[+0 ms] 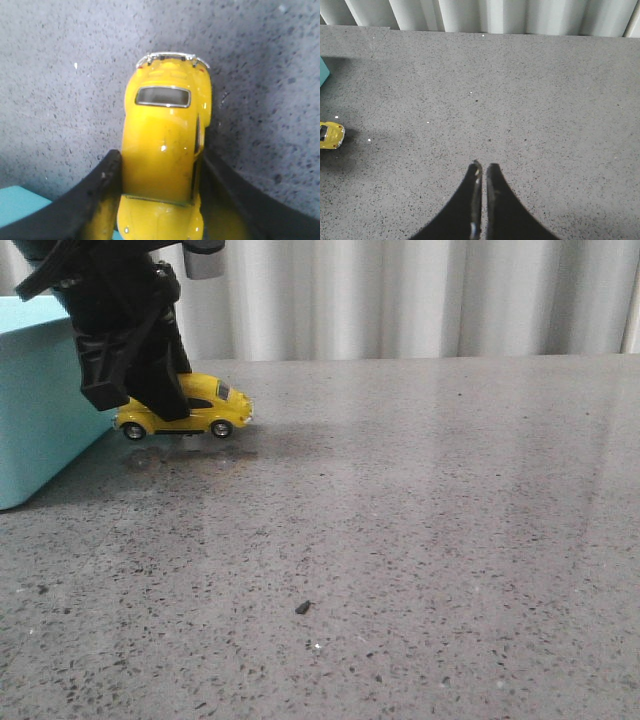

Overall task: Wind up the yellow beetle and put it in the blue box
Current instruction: 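Lift the yellow car with the left gripper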

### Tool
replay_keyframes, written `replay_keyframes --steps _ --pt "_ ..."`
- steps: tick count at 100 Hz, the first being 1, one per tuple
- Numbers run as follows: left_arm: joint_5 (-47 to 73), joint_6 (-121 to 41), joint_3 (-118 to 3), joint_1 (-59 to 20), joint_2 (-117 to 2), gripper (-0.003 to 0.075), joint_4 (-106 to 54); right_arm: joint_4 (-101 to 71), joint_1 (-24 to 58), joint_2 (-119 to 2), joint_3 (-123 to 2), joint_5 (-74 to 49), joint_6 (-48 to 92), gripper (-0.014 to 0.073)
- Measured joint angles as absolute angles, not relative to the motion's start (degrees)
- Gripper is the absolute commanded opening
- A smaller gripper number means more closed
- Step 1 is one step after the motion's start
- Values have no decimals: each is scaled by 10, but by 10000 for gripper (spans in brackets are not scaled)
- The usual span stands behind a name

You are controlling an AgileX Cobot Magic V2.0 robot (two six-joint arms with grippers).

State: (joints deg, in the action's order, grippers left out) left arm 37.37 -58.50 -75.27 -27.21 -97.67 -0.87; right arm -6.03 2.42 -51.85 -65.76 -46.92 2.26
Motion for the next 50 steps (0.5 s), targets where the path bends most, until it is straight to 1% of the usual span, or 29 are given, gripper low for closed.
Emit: replay_keyframes --steps 50 --pt "388 -585 -850 -292 -971 144 -9 -60 24 -519 -658 -469 23 -61"
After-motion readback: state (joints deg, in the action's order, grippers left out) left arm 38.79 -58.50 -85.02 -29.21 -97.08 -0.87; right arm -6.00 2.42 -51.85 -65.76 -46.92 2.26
